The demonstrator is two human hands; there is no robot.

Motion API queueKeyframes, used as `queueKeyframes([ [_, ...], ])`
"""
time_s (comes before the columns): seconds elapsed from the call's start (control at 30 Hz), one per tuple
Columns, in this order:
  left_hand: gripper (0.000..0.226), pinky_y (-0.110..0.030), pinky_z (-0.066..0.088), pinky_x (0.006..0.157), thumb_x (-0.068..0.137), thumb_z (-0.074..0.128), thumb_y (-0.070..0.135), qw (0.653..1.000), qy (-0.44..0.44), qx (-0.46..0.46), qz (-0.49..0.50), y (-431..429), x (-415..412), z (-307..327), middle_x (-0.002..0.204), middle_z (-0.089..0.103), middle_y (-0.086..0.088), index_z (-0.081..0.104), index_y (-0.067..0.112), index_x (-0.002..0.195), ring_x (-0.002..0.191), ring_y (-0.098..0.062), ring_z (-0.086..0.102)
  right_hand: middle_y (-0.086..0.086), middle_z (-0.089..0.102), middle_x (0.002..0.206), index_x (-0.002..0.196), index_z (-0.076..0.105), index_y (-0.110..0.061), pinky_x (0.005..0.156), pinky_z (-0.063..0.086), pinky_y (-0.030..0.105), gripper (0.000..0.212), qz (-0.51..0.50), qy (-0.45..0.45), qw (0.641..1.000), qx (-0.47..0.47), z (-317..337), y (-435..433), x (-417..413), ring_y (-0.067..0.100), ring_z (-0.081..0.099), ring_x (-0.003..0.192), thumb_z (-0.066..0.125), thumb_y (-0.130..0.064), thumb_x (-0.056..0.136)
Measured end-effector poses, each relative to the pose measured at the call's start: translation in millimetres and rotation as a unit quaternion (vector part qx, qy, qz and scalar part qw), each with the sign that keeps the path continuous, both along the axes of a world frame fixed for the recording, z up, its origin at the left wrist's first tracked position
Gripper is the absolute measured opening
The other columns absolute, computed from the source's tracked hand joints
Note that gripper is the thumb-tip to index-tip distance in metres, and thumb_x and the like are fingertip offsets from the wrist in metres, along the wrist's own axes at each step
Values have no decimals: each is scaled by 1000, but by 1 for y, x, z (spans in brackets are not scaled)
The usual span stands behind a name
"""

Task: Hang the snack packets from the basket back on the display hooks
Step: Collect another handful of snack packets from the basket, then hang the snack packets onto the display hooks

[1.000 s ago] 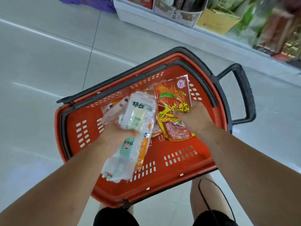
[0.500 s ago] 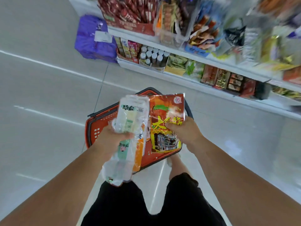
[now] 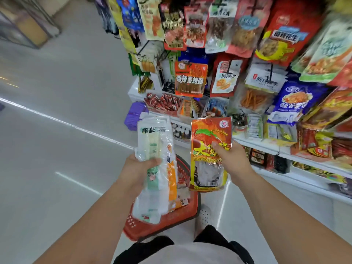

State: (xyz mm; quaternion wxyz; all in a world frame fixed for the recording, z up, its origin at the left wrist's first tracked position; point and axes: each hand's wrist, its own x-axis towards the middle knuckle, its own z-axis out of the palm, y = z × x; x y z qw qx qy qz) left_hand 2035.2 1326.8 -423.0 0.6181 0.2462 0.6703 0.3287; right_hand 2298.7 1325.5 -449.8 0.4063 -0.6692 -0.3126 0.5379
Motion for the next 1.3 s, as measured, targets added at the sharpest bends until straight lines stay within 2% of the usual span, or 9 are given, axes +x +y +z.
queueKeyframes([
  [0.13,40,-38,62,56,79,78,-12,999,-14,32,17,-9,7,31,96,80,-14,70,8,112,75,-27,78,-4,77,111,116,72,-22,96,54,43,21,-15,-10,1000,23,27,-17,10,21,71,107,73,-31,96],
  [0.33,35,-35,61,53,79,76,-16,995,-44,82,-33,-24,8,55,93,80,-14,73,7,105,71,-25,78,-15,77,86,95,71,-25,60,52,14,11,-77,-12,995,54,61,-72,4,-5,72,72,70,-14,98],
  [0.57,48,-65,60,85,75,85,-9,987,-70,74,-124,-55,52,60,101,80,-13,70,7,117,95,-37,77,-2,80,94,102,74,-20,75,56,35,7,-180,-52,982,39,75,-160,32,20,76,88,74,-18,95],
  [0.7,39,-56,63,80,76,84,-8,976,-65,86,-189,-77,107,73,97,81,-10,73,9,109,91,-33,78,7,79,102,114,69,-12,72,58,34,20,-260,-44,963,54,78,-207,72,25,77,89,73,-10,94],
  [0.8,34,-52,63,77,81,80,-9,962,-56,112,-241,-91,158,83,98,81,-9,74,11,108,86,-28,78,2,78,102,116,65,-24,71,60,33,28,-306,-40,948,80,77,-238,109,22,76,87,73,-8,94],
  [0.93,38,-59,61,86,81,82,-4,949,-49,119,-287,-105,241,85,99,82,-3,74,17,112,94,-28,78,1,80,99,115,66,-24,86,61,54,26,-344,-38,935,82,72,-274,182,32,76,91,75,-11,94],
  [1.13,34,-54,64,77,81,83,0,954,-36,111,-277,-133,373,77,100,81,-7,75,17,109,89,-30,78,4,80,97,114,71,-9,63,58,19,20,-351,-48,930,96,78,-309,326,15,77,83,69,-2,95],
  [1.2,33,-41,64,58,82,82,-3,959,-38,106,-260,-139,409,78,97,81,-9,74,13,110,76,-24,79,2,80,94,107,71,-13,59,57,17,16,-349,-45,931,93,89,-314,365,11,77,77,66,-2,97],
  [1.3,32,-39,61,55,82,80,-5,967,-39,92,-234,-141,451,83,94,81,-12,74,9,110,67,-24,76,2,80,91,96,73,-16,61,59,22,13,-337,-54,936,85,96,-306,413,12,76,76,64,-7,99],
])
